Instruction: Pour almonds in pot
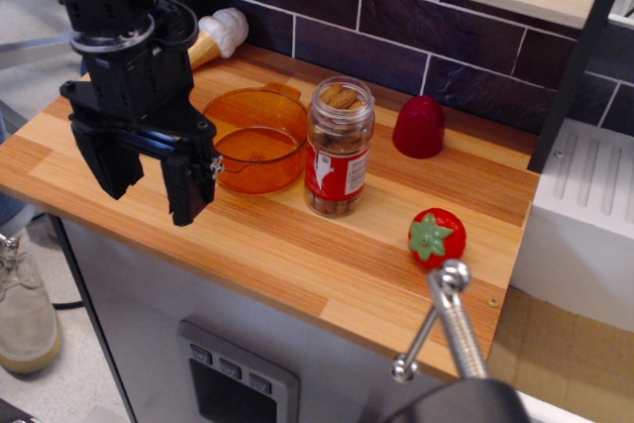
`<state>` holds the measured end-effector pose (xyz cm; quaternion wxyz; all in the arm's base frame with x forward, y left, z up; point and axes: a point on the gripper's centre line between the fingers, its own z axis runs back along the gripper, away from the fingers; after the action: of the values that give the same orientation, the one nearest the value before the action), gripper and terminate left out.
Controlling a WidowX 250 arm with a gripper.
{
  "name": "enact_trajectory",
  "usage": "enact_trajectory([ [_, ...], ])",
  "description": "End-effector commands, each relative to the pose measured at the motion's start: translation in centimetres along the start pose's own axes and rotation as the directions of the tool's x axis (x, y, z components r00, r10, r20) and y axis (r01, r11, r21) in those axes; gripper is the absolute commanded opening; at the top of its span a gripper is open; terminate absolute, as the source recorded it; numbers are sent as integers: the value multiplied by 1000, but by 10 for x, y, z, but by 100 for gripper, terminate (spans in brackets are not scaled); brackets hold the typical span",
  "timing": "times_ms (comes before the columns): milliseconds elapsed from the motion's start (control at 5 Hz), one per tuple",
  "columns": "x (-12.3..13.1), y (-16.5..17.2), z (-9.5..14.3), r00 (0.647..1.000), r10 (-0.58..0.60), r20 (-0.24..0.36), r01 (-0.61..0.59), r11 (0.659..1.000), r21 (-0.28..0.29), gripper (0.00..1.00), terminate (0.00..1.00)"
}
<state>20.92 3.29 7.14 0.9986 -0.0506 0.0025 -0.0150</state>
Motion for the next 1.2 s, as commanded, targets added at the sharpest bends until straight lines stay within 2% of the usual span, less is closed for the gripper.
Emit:
enact_trajectory([
  [0, 0, 0, 0, 1000, 0, 0, 0, 1000, 0, 100, 0],
  [200, 6, -15, 14, 996, -86, 11, 86, 996, 4, 100, 0],
  [400, 13, -45, 28, 951, -308, -10, 308, 950, 59, 100, 0],
  [600, 20, -74, 32, 845, -527, -89, 534, 836, 123, 100, 0],
  [800, 35, -102, 33, 671, -690, -272, 736, 664, 132, 100, 0],
  [1000, 42, -125, 35, 492, -780, -385, 867, 481, 134, 100, 0],
])
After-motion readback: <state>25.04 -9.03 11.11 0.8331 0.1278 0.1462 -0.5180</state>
